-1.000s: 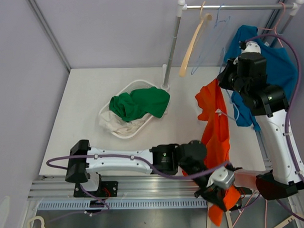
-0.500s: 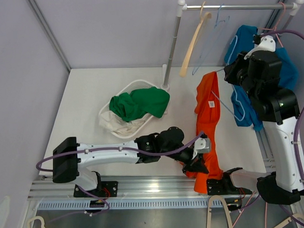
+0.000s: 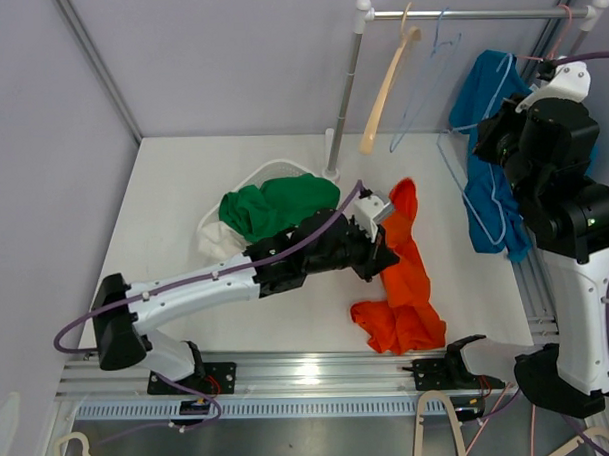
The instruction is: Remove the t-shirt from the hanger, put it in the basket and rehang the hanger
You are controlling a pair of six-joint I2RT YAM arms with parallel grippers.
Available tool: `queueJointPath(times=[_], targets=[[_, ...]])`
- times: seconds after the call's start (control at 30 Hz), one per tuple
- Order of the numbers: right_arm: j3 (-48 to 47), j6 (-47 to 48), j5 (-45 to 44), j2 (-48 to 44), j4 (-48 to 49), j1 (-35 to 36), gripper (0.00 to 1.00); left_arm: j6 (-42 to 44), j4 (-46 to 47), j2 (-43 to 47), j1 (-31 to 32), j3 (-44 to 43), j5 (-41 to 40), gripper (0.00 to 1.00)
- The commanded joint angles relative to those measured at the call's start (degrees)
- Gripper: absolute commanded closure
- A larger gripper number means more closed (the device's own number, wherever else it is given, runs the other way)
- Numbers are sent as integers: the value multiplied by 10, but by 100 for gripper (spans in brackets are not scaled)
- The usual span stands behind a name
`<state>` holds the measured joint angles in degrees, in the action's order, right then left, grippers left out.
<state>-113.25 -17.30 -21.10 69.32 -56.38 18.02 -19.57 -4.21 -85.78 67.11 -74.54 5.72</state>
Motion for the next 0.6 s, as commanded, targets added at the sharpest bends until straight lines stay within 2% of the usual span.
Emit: queueJointPath(times=[0.0,0.1,0.23,0.27,0.33,0.43,0.47,0.5,0.57], targets=[[-16,48,-80,4,71,-2,100,-35,-60,76,-9,0,-54,99],[-37,60,-103,31,79,-2,100,-31,-123,137,-20,-15,-100,99],[-13,83,-96,48,167,-21,100,-11,-172,184,-58,-73,-50,99],[-11,83,-64,66,177,-35,100,-6,-182,183,-75,-124,-37,99],[-19,67,-19,89,202,-83,100,19,-199,171,-97,-167,-8,99],[-39,53,31,132,237,-112,100,24,-198,134,-172,-277,39,99],[-47,53,37,143,243,-114,100,20,-196,119,-218,-304,74,99],[-68,53,42,170,248,-116,100,9,-193,101,-238,-388,83,99],[-95,53,50,197,252,-120,100,9,-174,44,-284,-476,89,99]])
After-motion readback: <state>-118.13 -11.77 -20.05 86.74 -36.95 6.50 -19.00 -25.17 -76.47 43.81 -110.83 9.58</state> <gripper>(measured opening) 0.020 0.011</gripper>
